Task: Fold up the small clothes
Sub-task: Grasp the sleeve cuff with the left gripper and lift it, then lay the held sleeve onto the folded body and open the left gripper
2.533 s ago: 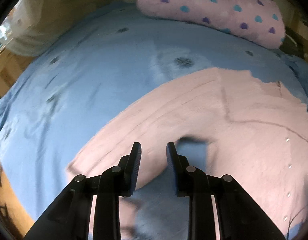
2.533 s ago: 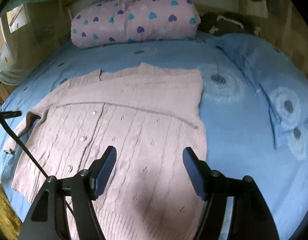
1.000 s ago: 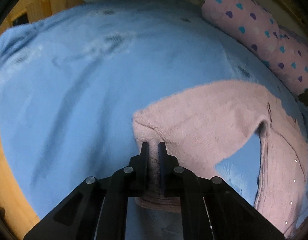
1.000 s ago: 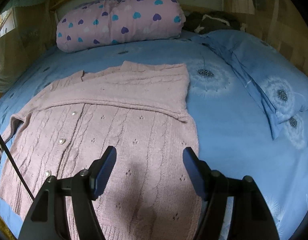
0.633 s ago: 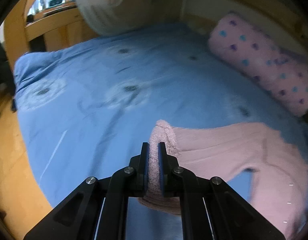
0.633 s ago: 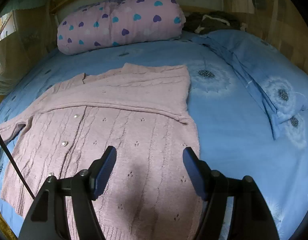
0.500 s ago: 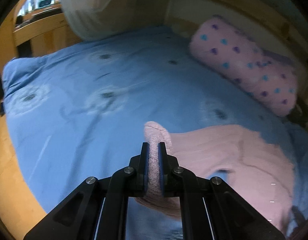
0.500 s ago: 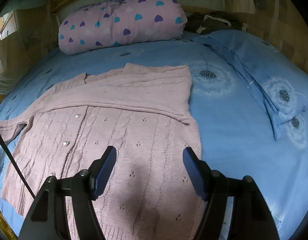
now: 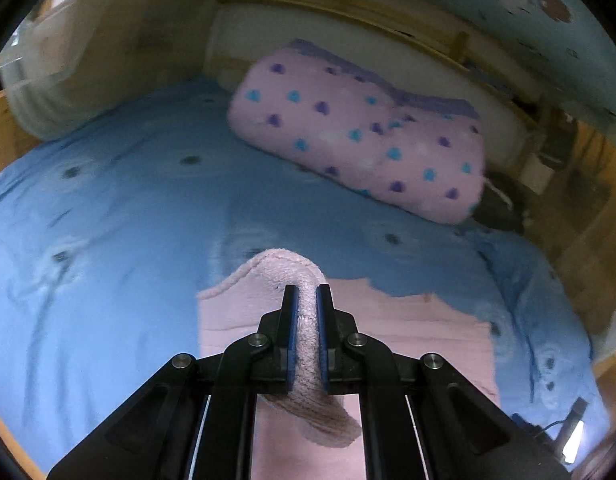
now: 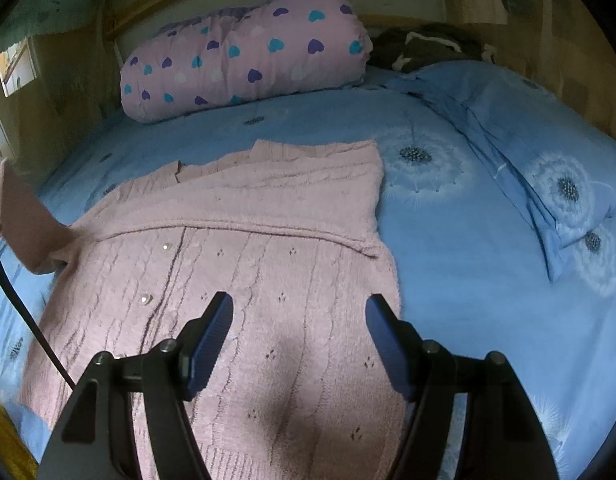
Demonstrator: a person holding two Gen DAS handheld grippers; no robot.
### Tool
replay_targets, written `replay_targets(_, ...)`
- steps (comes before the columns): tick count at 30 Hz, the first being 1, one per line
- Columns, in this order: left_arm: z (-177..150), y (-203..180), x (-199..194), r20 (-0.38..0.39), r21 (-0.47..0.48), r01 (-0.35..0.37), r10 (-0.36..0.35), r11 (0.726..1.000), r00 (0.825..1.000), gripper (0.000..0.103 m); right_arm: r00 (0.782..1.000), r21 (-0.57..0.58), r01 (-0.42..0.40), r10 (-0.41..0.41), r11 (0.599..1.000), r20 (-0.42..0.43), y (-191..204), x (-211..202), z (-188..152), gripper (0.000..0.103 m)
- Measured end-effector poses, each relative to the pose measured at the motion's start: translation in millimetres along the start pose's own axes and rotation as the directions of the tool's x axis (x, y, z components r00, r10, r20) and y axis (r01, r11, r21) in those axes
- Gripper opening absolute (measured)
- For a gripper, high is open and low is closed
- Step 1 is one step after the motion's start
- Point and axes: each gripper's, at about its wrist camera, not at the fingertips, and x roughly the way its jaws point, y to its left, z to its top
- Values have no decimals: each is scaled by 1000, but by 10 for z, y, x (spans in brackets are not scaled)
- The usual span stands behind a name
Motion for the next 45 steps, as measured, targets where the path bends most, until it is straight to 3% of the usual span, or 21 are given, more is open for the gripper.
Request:
replay_targets(10,-104,-1063,583,-80,77,142,-136,987,987,2,1000,37,-11,11,999,-20,-66,-6,19,72)
replay_targets(18,-545,-1721,1280,-211,114,172,-145,978,967,2,999,127,-14,18,992,-31,-251,12,48,72)
replay_targets(22,-773,-2009,1594,-249,185,148,-99,972,963,2,998,177,-24,34,984,-52,-339,51,39,72)
replay_targets(29,-1070,-2119,1997,-384,249,157,-51,956,922,4,996,210,-21,38,978,-80,-400,110,30,72)
replay_targets(35,-1091,-2192,1836,-369,362,120,24,924,929,16,994,202,-16,37,979,-101,-371,167,28,72)
replay_targets(39,-998,-2156,1600,-374,400,125,38,908,926,17,994,189,-14,34,982,-104,-350,184,21,72)
replay_targets(42,-923,-1979,1394,-370,389,118,38,914,928,18,993,189,-12,34,982,-112,-332,214,4,72)
replay_targets(45,-877,-1690,1252,-365,373,67,80,926,927,18,994,201,-9,30,980,-101,-323,200,-16,72)
